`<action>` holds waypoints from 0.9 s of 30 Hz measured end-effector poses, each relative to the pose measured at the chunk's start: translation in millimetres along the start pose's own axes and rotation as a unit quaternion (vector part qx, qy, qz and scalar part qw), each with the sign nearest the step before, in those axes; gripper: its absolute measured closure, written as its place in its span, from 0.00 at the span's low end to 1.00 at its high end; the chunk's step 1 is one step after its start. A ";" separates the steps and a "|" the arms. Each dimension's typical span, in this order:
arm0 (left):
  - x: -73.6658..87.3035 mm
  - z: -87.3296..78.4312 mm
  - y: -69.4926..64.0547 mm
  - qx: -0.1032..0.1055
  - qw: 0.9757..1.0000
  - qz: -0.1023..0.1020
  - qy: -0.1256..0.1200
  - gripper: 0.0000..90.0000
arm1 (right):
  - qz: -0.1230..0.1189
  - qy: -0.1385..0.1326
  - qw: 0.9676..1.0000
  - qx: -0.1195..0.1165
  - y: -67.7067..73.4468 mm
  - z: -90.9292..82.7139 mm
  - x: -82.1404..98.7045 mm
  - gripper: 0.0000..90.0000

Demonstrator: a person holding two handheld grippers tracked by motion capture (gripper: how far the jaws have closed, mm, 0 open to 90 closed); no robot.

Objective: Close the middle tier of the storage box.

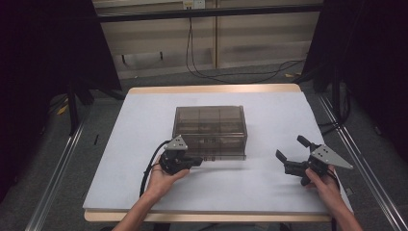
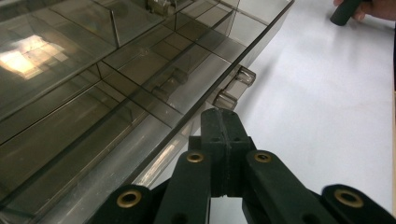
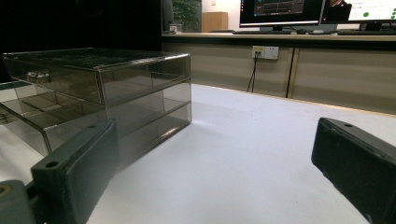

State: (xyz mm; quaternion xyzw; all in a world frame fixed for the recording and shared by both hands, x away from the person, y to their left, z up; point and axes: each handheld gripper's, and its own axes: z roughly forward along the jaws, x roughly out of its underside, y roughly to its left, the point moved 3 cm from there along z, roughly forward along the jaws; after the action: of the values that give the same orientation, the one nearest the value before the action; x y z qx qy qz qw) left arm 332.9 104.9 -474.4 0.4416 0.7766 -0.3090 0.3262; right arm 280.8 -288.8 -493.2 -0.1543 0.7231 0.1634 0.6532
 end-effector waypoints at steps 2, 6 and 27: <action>-1.5 0.8 0.1 -0.001 1.000 0.000 0.002 1.00 | -0.001 0.000 1.000 0.000 -0.1 0.0 0.0 0.01; -3.6 1.7 -0.1 -0.005 1.000 0.004 0.003 1.00 | -0.001 0.000 1.000 0.000 0.0 -0.1 0.1 0.01; -5.6 3.4 3.7 -0.007 1.000 0.003 0.003 1.00 | 0.001 0.000 1.000 0.000 0.0 0.0 0.0 0.01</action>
State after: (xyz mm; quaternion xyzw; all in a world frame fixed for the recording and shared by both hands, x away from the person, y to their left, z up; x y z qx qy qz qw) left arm 339.2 101.2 -472.7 0.4427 0.7782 -0.3009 0.3284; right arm 280.8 -288.8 -493.2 -0.1536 0.7230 0.1636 0.6533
